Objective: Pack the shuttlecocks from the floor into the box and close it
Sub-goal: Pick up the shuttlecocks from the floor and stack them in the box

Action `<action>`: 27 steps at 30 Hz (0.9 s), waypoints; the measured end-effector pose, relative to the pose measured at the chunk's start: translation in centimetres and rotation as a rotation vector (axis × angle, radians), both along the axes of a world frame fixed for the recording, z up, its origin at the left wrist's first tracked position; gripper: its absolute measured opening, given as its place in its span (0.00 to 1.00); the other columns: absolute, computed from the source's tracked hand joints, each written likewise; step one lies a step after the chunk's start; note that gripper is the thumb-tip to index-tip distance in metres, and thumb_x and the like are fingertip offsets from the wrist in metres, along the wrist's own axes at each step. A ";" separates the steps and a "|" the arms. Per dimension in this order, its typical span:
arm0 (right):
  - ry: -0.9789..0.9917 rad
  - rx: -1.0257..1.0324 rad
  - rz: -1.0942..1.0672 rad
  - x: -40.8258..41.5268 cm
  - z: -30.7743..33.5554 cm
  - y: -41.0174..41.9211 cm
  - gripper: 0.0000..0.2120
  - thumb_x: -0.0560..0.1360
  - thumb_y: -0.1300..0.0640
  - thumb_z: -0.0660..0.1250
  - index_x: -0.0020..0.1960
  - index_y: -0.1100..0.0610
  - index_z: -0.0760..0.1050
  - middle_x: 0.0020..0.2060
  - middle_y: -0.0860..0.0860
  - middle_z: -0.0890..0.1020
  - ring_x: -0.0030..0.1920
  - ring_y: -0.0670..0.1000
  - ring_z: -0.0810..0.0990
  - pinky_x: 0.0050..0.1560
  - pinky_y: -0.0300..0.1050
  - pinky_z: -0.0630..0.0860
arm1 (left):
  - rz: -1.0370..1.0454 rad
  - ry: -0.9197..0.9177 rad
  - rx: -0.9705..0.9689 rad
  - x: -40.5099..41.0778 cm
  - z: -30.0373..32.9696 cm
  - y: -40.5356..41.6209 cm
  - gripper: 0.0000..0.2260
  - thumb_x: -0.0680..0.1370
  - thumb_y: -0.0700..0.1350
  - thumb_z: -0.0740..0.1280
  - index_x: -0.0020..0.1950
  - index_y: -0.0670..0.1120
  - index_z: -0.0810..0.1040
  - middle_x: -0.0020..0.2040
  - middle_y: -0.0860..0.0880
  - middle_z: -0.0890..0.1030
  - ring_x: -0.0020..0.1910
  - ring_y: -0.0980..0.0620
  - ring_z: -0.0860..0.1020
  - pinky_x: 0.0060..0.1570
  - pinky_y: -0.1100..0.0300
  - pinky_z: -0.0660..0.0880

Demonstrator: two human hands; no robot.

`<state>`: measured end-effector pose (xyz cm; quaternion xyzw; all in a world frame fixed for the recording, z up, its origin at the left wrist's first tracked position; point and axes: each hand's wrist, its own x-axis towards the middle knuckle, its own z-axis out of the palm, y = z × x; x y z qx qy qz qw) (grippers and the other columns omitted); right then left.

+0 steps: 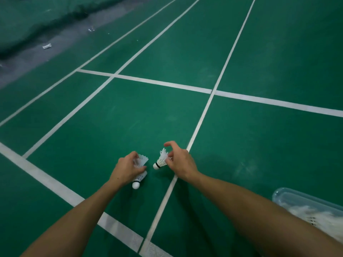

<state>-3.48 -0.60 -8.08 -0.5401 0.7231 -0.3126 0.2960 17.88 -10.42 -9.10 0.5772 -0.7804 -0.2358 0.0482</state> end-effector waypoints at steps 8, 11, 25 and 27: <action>0.121 -0.083 0.088 -9.3 9.7 11.2 0.21 0.77 0.59 0.73 0.67 0.50 0.73 0.42 0.44 0.80 0.43 0.52 0.82 0.49 0.57 0.82 | -0.249 0.344 -0.099 -6.7 7.4 7.4 0.11 0.76 0.51 0.78 0.41 0.48 0.79 0.34 0.51 0.82 0.30 0.59 0.77 0.31 0.66 0.72; 0.153 -0.085 0.033 -13.2 14.9 17.0 0.21 0.77 0.59 0.74 0.67 0.49 0.74 0.43 0.44 0.80 0.42 0.49 0.82 0.49 0.54 0.83 | -0.405 0.468 -0.127 -11.3 12.4 11.6 0.10 0.76 0.49 0.77 0.43 0.46 0.81 0.36 0.51 0.82 0.31 0.61 0.78 0.32 0.73 0.71; -0.042 0.031 -0.271 -16.7 15.9 39.2 0.18 0.74 0.59 0.78 0.62 0.50 0.79 0.43 0.46 0.84 0.39 0.43 0.84 0.44 0.38 0.82 | -0.780 0.652 -0.086 -22.3 18.0 24.3 0.16 0.75 0.63 0.71 0.43 0.50 0.80 0.35 0.51 0.82 0.32 0.50 0.81 0.29 0.52 0.79; -0.089 0.056 -0.220 -14.9 13.8 39.7 0.18 0.74 0.60 0.78 0.62 0.50 0.79 0.42 0.45 0.85 0.41 0.43 0.85 0.46 0.40 0.84 | -0.804 0.662 -0.072 -22.1 17.3 24.6 0.15 0.76 0.62 0.72 0.43 0.50 0.80 0.35 0.52 0.82 0.31 0.51 0.80 0.28 0.54 0.77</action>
